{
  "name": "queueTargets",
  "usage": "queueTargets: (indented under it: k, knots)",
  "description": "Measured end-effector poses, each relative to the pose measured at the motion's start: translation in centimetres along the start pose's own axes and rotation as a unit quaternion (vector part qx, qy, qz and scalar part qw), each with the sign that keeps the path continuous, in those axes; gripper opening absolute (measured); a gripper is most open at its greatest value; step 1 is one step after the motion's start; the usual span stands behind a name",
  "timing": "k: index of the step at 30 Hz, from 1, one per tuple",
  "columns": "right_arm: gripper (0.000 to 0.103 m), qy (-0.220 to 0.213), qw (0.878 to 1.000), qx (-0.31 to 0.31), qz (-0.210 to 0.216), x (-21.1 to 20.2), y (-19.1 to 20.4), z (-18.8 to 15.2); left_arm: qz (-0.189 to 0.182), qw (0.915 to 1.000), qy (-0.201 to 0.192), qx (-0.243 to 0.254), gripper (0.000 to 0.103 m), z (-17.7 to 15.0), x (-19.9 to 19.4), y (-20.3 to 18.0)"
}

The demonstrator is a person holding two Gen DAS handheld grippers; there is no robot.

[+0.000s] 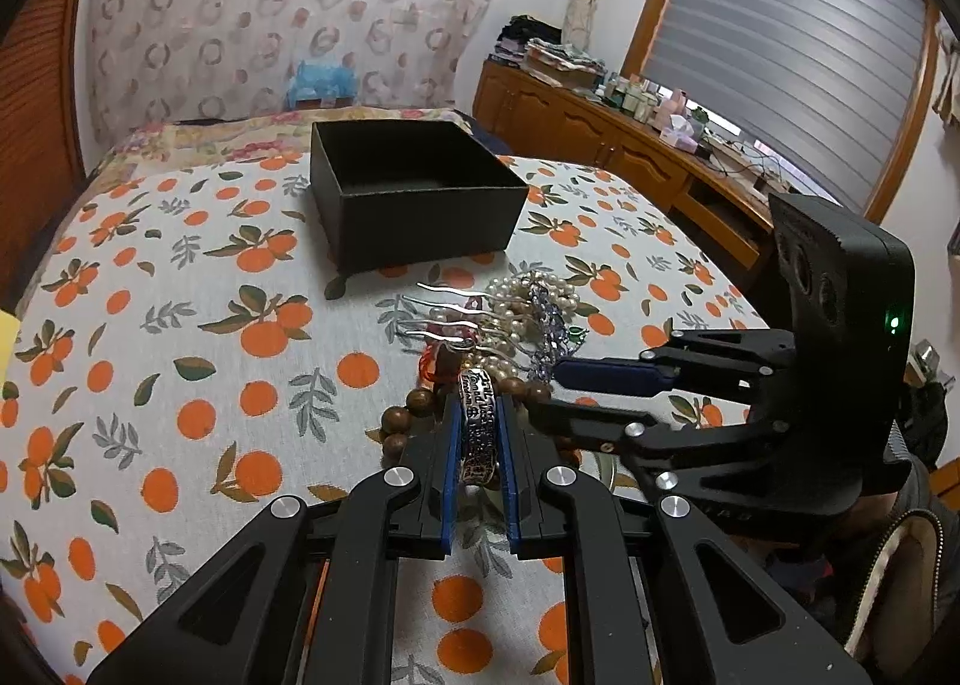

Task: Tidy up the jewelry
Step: 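Grasp the silver cuff bracelet with the left tool while the right tool grasps the brown bead bracelet, then lift and carry the silver cuff and bead bracelet over the black box with both tools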

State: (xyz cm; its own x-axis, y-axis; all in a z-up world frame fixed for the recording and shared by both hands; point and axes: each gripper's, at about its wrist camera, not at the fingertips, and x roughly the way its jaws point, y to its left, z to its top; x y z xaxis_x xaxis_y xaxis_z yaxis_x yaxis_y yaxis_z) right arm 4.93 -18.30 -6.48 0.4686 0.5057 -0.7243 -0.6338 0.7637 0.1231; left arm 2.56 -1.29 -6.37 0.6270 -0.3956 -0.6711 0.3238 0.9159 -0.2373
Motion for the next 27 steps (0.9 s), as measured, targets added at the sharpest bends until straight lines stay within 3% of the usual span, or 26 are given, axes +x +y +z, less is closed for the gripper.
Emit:
queueTargets:
  k: [5,17,27]
  knots:
    - [0.015,0.001,1.0,-0.017,-0.007,0.3,0.4,0.0,0.009,0.9999,-0.004,0.004,0.01,0.1,0.0,-0.1]
    - [0.015,-0.086,0.996,-0.001,-0.007,-5.9,-1.7,2.0,0.046,0.9985,-0.029,0.009,0.01,0.8,-0.6,0.1]
    - [0.015,-0.11,0.994,-0.007,-0.022,-8.0,-2.5,3.7,0.048,0.9974,-0.048,0.022,0.01,2.1,-2.0,-0.2]
